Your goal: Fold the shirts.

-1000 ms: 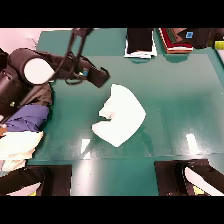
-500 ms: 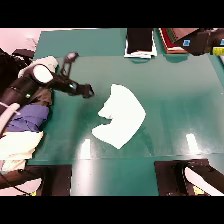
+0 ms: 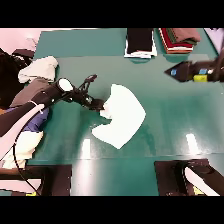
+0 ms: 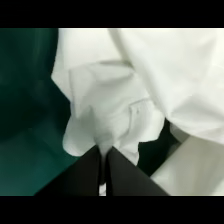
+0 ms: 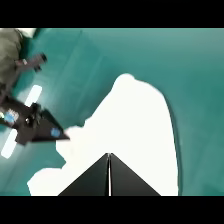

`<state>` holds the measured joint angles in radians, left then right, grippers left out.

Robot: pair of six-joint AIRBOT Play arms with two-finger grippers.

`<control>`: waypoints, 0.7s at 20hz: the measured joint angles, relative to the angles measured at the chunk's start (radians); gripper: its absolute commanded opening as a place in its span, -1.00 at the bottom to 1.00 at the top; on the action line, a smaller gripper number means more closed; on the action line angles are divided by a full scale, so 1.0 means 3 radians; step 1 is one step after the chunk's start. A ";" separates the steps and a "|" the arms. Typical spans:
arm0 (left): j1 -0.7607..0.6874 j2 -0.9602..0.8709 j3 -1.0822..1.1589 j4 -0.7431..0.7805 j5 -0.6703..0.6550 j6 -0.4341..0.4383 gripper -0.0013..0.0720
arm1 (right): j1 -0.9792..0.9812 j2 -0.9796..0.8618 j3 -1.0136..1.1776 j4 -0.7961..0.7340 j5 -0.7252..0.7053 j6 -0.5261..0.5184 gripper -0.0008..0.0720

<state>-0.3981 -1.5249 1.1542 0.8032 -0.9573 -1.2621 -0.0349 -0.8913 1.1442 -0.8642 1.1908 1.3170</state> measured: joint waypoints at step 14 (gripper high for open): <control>0.0426 0.0032 0.0444 0.0289 -0.0230 0.0022 -0.90 | 0.0678 -0.0741 -0.1858 0.0374 -0.0903 0.0181 0.13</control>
<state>-0.2703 -1.5154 1.2873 0.8898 -1.0264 -1.2556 0.1684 -1.1137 0.5869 -0.7521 0.9199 1.3712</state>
